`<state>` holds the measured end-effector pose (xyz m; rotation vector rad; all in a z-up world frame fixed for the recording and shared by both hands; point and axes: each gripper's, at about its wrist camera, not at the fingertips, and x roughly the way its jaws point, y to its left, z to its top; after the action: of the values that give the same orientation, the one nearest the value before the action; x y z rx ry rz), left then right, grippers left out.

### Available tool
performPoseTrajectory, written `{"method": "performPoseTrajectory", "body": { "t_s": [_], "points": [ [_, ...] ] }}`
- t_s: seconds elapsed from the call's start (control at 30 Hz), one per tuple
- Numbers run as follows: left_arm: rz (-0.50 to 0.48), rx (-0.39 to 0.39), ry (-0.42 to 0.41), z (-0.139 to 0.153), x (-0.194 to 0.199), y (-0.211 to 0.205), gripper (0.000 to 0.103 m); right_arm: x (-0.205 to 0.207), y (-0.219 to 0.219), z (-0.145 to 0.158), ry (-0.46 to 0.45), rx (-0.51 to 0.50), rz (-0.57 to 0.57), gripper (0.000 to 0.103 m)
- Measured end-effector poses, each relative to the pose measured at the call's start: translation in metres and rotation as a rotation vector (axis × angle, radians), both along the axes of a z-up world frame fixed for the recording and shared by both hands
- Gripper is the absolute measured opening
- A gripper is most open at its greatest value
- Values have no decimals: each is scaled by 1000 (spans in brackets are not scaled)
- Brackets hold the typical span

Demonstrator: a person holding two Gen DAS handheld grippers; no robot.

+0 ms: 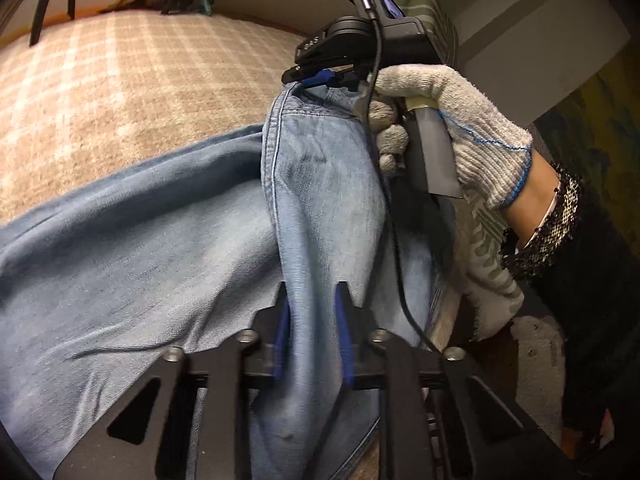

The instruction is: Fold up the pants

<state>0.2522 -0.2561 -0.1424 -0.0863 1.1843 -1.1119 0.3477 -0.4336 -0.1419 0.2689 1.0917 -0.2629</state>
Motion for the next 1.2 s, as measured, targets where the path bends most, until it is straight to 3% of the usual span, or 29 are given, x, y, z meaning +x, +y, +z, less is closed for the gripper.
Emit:
{"method": "performPoseTrajectory", "body": {
  "t_s": [0.27, 0.5, 0.7, 0.97, 1.2],
  "points": [
    [-18, -5, -86, 18, -6, 5, 6, -46, -29, 36, -144, 142, -17, 8],
    [-74, 32, -159, 24, -25, -1, 5, -112, -43, 82, -273, 160, -16, 8],
    [-114, 46, -209, 28, -39, -3, 5, -169, -53, 101, -338, 123, -9, 8],
    [-176, 83, -265, 29, -58, -8, 5, -248, -71, 94, -394, 168, -74, 8],
    [-228, 122, -296, 25, -68, -18, 5, -307, -90, 59, -397, 214, -133, 8]
  ]
}}
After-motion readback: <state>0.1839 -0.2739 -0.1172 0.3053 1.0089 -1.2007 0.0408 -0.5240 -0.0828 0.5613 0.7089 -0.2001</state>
